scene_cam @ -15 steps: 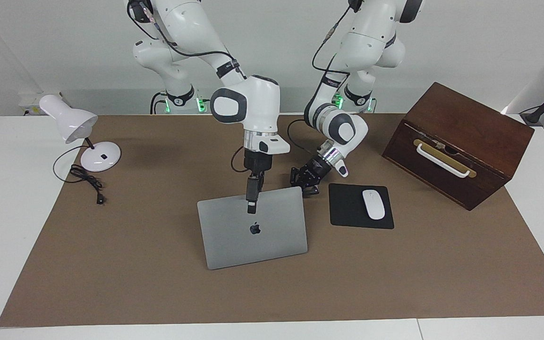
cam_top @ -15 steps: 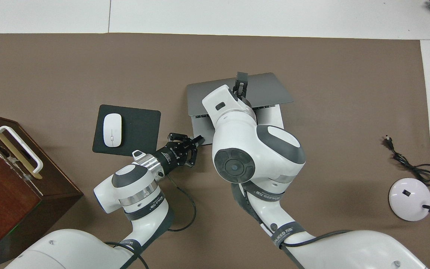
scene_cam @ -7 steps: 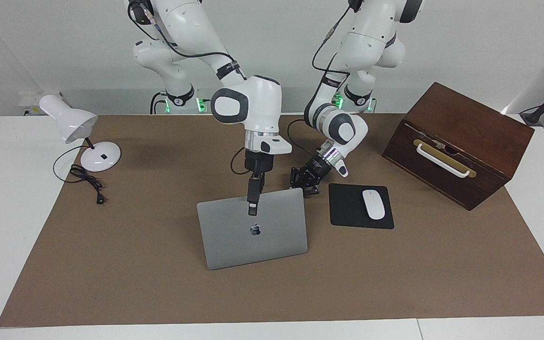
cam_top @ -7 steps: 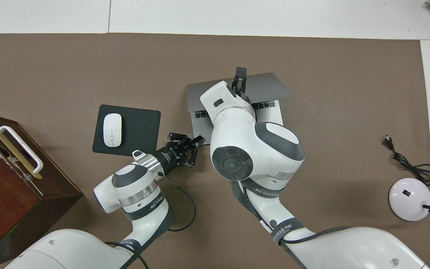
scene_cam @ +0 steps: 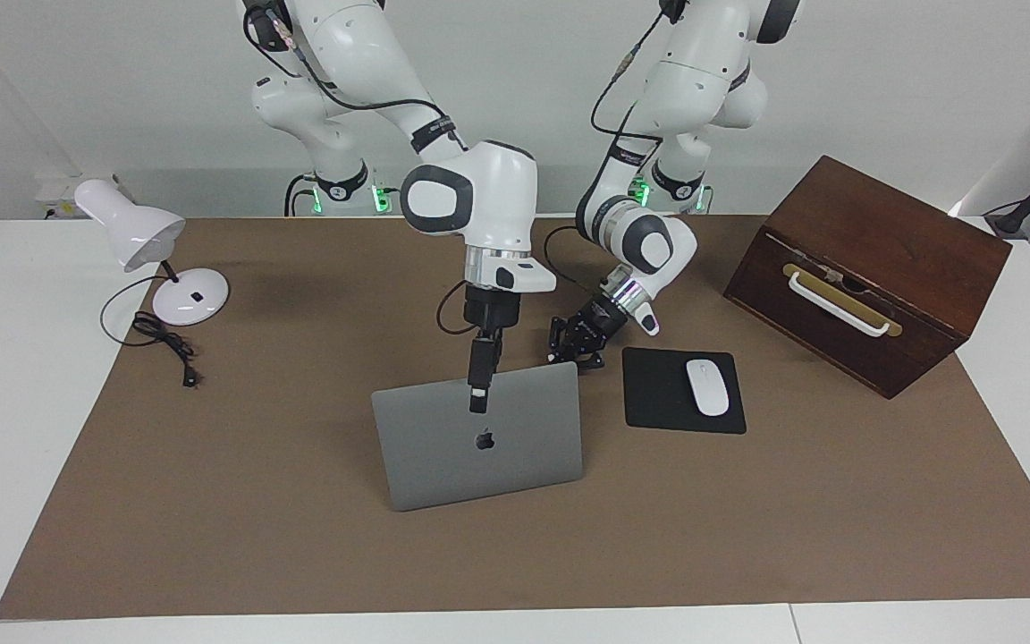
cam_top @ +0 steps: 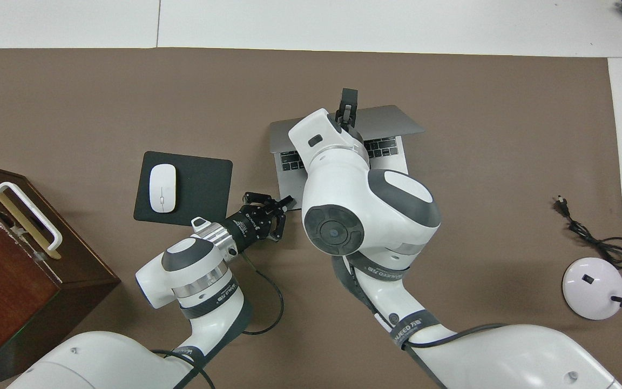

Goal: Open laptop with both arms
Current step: 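Lift the laptop lid upward with the right gripper, then swing the lid farther open with the right gripper toward the robot's far side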

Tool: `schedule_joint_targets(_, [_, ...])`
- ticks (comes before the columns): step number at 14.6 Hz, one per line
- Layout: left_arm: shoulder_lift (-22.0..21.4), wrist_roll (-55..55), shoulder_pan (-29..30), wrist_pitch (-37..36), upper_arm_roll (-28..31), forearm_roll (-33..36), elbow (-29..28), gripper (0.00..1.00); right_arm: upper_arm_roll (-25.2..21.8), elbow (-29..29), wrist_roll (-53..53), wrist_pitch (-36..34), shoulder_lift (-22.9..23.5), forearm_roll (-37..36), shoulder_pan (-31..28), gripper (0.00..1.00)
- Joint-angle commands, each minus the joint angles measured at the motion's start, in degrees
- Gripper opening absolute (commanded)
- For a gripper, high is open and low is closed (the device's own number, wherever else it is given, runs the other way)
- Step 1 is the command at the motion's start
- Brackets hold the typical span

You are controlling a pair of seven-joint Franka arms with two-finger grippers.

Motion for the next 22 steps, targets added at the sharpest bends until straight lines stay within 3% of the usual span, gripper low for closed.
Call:
schedule_joint_targets(1, [2.7,1.7,0.8,-0.4,-0.3,-1.3,0.5,0.0,0.4,2.1,1.5,-1.1,1.2,-2.7,-0.5,1.0])
schedule_joint_targets(22, [2.7,1.7,0.8,-0.2,-0.3,-1.5,0.5,0.0,0.3,8.7,1.3,-1.1,4.3,-6.7,-2.0,1.0])
